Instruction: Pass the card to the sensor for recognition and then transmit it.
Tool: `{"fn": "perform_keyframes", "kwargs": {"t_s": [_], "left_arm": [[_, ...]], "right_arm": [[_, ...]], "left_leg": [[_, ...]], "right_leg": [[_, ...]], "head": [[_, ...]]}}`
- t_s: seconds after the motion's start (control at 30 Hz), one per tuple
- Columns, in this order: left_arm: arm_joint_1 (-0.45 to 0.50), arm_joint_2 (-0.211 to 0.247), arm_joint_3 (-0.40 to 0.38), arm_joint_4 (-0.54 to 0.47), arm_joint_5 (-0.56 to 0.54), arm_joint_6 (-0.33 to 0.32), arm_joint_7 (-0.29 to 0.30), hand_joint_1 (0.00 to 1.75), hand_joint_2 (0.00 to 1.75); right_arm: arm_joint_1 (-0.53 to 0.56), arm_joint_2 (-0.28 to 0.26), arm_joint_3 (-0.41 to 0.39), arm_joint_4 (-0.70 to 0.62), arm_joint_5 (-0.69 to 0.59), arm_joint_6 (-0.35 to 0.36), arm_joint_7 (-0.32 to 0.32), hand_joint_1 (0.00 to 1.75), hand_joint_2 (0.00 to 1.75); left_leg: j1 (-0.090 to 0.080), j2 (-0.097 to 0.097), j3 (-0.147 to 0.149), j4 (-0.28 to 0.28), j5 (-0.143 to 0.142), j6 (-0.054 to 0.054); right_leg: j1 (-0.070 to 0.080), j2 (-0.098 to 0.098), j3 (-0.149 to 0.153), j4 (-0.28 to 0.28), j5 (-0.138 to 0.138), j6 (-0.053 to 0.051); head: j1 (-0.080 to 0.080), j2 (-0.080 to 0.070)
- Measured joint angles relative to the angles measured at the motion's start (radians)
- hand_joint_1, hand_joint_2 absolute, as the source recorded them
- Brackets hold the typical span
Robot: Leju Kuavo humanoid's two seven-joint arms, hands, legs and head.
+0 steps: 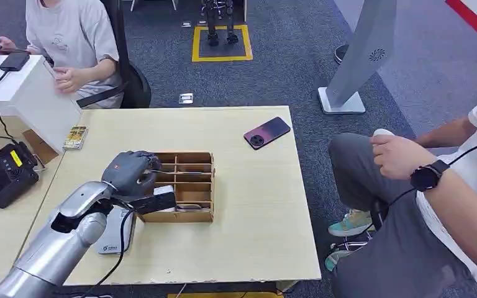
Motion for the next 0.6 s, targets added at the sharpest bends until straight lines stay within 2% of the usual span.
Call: {"fn": "perform_keyframes", "kwargs": {"t_s": [0.6], "left_arm": [[-0.011,0.011,0.0,0.005,0.026,-0.009,-0.021,1.75,1.75]], "right_arm": [[-0.001,0.0,0.0,0.0,0.0,-0.01,-0.011,0.0,0.0]], "left_leg": [[0.0,0.0,0.0,0.0,0.0,0.0]], "right_leg": [[0.0,0.0,0.0,0.0,0.0,0.0]], "head": [[0.0,0.0]]}}
